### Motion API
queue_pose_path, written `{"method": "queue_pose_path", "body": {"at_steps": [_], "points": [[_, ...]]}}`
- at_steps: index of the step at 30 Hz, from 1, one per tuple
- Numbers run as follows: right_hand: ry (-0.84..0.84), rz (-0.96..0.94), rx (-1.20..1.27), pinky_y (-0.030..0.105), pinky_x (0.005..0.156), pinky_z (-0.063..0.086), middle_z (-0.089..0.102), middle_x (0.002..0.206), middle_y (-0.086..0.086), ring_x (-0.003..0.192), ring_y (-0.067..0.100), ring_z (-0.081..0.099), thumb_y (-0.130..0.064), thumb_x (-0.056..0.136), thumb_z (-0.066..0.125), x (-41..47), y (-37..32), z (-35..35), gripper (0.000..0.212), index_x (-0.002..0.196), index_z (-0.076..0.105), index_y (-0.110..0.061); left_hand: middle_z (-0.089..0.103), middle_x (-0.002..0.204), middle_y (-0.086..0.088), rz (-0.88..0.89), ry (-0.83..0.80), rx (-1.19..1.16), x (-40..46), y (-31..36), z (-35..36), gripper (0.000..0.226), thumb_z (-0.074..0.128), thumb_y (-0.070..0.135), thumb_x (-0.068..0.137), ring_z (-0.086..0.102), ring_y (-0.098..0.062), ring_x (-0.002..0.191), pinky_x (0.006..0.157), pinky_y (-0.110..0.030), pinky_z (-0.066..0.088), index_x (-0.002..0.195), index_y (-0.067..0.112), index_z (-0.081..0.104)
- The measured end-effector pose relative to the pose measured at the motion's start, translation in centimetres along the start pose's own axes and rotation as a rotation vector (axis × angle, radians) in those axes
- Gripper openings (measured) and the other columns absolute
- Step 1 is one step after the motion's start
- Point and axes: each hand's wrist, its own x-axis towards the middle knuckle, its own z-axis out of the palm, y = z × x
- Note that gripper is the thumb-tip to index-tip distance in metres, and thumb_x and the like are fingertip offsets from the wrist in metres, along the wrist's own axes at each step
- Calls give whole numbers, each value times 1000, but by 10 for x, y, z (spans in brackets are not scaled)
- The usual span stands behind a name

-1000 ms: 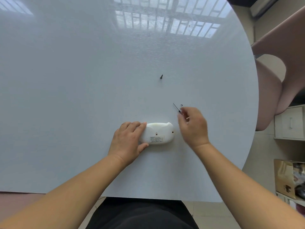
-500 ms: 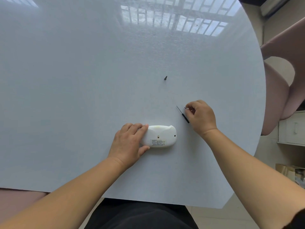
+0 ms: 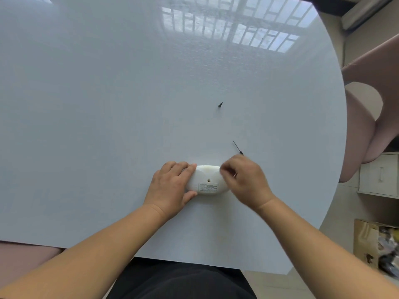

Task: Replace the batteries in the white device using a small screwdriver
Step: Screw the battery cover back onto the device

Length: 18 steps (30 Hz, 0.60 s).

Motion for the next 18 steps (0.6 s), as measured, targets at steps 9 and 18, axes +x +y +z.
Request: {"method": "queue_pose_path", "body": {"at_steps": [9, 18], "points": [[-59, 87, 2, 34, 63, 50, 62, 82, -1, 73, 18, 57, -16, 84, 65, -23, -17, 30, 5, 80, 68, -14, 44, 139, 9, 3, -3, 9, 1, 0, 2, 73, 60, 53, 81, 35, -22, 127, 101, -36, 38, 143, 28, 33], [-125, 184, -102, 35, 66, 50, 61, 87, -2, 79, 20, 58, -22, 87, 58, -15, -25, 34, 11, 82, 66, -18, 44, 138, 10, 6, 6, 4, 1, -1, 3, 72, 60, 53, 81, 35, -22, 126, 101, -35, 39, 142, 28, 32]]}}
